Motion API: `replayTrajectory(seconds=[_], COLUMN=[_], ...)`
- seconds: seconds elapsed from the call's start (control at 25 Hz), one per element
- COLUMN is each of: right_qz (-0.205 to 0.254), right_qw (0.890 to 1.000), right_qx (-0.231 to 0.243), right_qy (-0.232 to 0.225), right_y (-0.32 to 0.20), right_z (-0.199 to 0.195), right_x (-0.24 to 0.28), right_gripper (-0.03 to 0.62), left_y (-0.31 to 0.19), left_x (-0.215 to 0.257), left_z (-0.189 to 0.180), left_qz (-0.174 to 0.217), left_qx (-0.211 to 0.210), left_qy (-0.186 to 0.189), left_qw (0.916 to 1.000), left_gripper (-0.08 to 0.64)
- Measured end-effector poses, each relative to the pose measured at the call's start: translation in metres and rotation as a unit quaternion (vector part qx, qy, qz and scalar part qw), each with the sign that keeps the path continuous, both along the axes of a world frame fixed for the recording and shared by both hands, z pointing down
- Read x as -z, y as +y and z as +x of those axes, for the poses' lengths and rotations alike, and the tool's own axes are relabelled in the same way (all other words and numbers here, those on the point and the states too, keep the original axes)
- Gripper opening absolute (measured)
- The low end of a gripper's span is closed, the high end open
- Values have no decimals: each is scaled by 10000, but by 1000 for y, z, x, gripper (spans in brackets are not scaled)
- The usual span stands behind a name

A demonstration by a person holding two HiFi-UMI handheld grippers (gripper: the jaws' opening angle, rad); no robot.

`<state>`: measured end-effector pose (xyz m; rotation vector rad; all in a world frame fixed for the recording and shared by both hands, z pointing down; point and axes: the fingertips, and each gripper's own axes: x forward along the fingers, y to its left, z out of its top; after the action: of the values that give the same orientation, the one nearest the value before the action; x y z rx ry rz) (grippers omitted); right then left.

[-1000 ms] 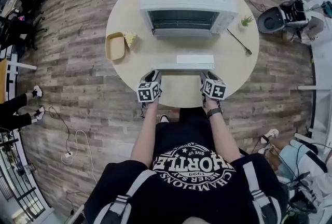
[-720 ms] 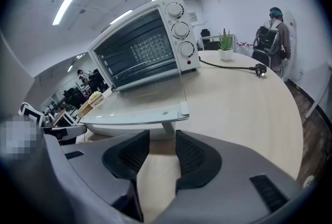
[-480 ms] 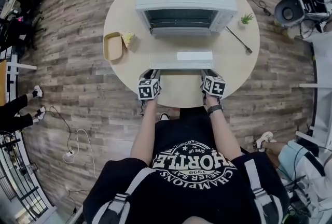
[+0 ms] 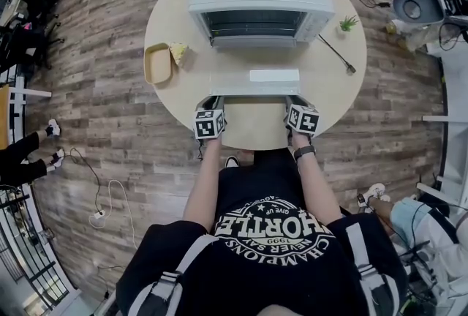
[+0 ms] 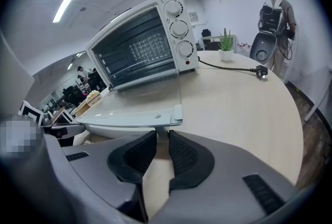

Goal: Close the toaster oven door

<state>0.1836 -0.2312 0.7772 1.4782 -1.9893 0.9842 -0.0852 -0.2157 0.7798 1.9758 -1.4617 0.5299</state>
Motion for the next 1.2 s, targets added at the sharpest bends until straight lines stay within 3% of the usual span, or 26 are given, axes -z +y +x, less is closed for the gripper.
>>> replayTrajectory(seconds=[1.2], right_qz=[137], right_qw=[9991], right_qx=[-402], right_qy=[-5], right_y=[-3], right_z=[2], right_x=[21], right_gripper=[95], left_y=[-3], left_x=[23], left_z=[-2], left_qz=[135], left_qx=[-99], left_qy=[204], left_qw=[9997], left_gripper=[83])
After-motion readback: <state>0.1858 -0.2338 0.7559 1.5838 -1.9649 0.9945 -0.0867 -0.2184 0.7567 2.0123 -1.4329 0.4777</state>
